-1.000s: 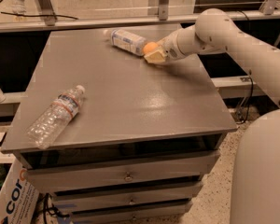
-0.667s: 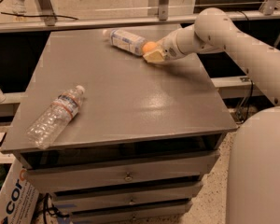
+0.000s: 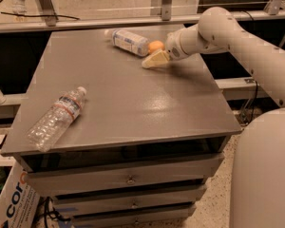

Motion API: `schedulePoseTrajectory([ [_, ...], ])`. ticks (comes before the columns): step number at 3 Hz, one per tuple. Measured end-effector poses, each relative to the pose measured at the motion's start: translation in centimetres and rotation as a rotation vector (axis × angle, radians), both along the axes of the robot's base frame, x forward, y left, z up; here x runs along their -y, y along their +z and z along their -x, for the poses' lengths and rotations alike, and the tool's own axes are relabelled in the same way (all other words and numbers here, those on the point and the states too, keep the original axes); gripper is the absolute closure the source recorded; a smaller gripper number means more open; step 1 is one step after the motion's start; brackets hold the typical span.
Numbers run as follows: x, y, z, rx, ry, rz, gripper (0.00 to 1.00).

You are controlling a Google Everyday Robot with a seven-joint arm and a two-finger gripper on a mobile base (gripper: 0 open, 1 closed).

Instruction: Move orange near blue plastic bottle

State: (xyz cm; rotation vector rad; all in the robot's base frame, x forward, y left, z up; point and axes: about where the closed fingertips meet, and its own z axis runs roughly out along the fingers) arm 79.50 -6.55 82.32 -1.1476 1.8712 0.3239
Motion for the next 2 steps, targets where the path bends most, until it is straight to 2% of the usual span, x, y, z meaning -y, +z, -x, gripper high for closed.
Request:
schedulePoseTrajectory([
  [2, 0.00, 0.00, 0.00, 0.000, 0.000, 0.000, 0.00],
])
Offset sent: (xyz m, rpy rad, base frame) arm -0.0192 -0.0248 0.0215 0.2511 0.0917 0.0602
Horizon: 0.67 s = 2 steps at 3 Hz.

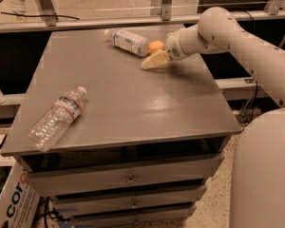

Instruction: Move orange near blue plastic bottle

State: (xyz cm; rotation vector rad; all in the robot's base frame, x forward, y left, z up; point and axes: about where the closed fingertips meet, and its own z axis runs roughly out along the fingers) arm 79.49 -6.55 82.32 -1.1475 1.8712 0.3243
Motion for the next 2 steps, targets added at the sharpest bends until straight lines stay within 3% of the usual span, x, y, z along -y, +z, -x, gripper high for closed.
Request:
schedulePoseTrajectory([
  [2, -0.02, -0.01, 0.00, 0.000, 0.000, 0.000, 0.00],
])
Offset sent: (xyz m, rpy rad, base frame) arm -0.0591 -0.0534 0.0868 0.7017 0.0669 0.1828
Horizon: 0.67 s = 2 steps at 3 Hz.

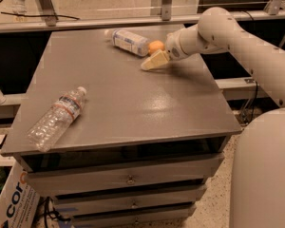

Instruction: Move orange near blue plastic bottle

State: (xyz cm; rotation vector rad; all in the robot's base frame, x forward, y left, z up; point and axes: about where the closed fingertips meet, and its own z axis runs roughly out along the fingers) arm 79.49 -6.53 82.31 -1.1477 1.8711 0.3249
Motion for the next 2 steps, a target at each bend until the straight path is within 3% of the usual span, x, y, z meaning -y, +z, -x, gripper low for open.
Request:
schedulePoseTrajectory([
  [1, 0.3, 1.1, 0.5, 0.037, 0.026, -0.065, 0.00],
  [2, 1.8, 4.5, 2.4, 0.127, 0.050, -0.185, 0.00],
])
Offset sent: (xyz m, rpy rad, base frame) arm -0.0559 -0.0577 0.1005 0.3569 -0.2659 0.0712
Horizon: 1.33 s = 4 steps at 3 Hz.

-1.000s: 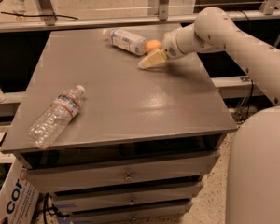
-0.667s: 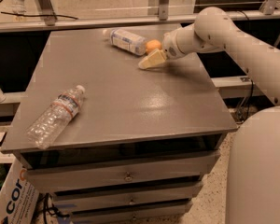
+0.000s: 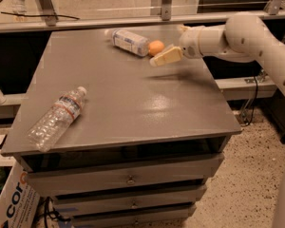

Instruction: Move orange near blue plastic bottle

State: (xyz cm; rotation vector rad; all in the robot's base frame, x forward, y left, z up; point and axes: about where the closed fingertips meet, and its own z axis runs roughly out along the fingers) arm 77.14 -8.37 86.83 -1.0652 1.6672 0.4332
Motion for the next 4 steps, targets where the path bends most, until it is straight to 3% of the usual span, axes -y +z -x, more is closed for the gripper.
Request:
schedulePoseTrajectory([
  [1, 2.3, 3.3, 2.6, 0.091, 0.019, -0.069, 0.00],
  [3, 3.5, 2.7, 3.4, 0.083, 0.028, -0.038, 0.00],
  [4, 4.8, 2.2, 3.8, 0.062, 0.024, 0.033, 0.00],
])
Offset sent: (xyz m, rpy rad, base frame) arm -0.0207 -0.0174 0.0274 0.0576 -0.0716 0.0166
